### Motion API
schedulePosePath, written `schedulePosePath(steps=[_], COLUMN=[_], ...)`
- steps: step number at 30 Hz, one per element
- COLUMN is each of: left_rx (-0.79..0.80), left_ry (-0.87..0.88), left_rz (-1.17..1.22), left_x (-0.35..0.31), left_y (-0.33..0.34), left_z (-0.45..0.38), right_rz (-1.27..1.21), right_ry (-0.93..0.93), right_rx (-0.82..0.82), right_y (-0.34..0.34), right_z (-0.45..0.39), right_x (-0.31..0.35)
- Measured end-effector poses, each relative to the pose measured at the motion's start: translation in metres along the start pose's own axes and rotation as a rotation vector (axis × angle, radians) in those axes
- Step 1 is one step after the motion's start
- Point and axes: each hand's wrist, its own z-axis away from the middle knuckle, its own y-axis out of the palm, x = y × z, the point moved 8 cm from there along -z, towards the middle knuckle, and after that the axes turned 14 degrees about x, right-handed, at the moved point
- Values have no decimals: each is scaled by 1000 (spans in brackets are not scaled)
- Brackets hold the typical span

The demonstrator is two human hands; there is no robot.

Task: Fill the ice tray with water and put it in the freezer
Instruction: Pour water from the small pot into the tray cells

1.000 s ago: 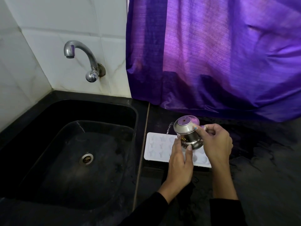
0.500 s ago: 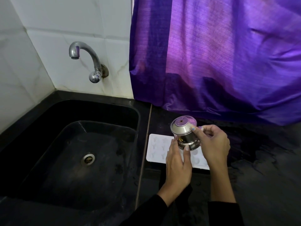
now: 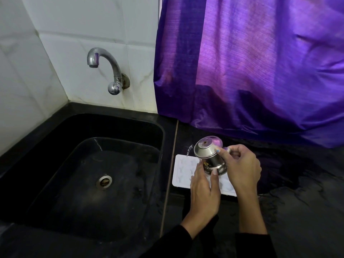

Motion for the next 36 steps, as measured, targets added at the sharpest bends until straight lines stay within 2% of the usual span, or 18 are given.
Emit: schedulePosePath(steps=[9,17,22,30,36], left_rx=[3,-5,57,294,376], left_ry=[1,54,79,53,81], left_rz=[-8,-48,-28,-21,11], left_x=[3,-10,-23,-28,-29], left_y=[0,7,30,91,121], left_z=[0,3,7,15,19], right_rz=[-38,-350,-448,-285,-117], right_ry=[-14,54,85,163,209], right_rx=[0,-21,-56,-192,-219], right_y=[-1,-17,-43,-96,-122], right_z=[4,6,14,27,34], right_x=[0,-27,-41,-78,-86])
